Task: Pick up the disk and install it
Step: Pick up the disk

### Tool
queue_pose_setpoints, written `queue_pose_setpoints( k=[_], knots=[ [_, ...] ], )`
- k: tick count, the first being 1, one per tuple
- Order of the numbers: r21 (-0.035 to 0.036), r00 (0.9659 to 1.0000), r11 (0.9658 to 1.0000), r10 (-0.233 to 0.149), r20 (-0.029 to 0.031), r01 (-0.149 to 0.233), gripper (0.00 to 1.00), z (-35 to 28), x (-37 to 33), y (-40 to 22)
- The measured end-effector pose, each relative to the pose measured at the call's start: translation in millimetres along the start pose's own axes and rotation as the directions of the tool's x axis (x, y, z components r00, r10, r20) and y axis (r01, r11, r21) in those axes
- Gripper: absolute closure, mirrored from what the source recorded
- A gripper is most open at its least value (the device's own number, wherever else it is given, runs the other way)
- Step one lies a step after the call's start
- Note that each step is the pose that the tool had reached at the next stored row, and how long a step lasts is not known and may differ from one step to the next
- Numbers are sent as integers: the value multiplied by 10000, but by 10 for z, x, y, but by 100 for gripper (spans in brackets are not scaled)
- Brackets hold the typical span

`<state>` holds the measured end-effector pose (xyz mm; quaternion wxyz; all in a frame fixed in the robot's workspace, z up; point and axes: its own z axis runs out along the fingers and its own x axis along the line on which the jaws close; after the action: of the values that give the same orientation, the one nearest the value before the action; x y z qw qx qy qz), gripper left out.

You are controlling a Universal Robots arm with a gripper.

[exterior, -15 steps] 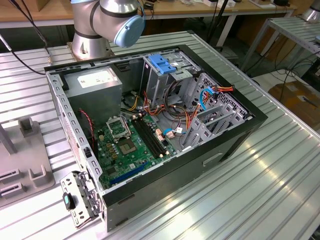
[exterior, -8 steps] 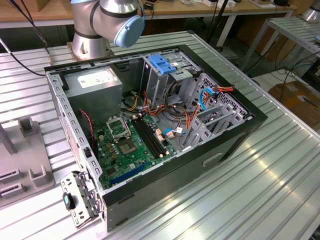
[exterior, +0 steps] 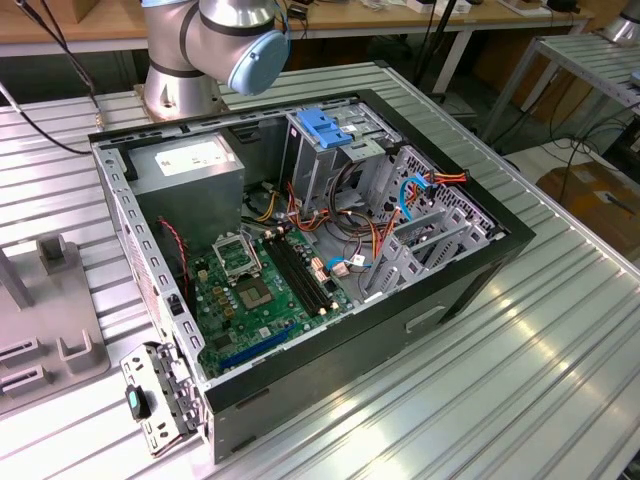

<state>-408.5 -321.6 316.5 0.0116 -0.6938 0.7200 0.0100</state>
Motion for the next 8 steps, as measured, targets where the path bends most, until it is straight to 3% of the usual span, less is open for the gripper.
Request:
queue_pose_setpoints(
  k=[3,8],
  knots=[
    [0,10000,10000,-21,0,21,34,60,-2,0],
    [1,10000,10000,-22,2,22,34,99,-33,5]
  ],
)
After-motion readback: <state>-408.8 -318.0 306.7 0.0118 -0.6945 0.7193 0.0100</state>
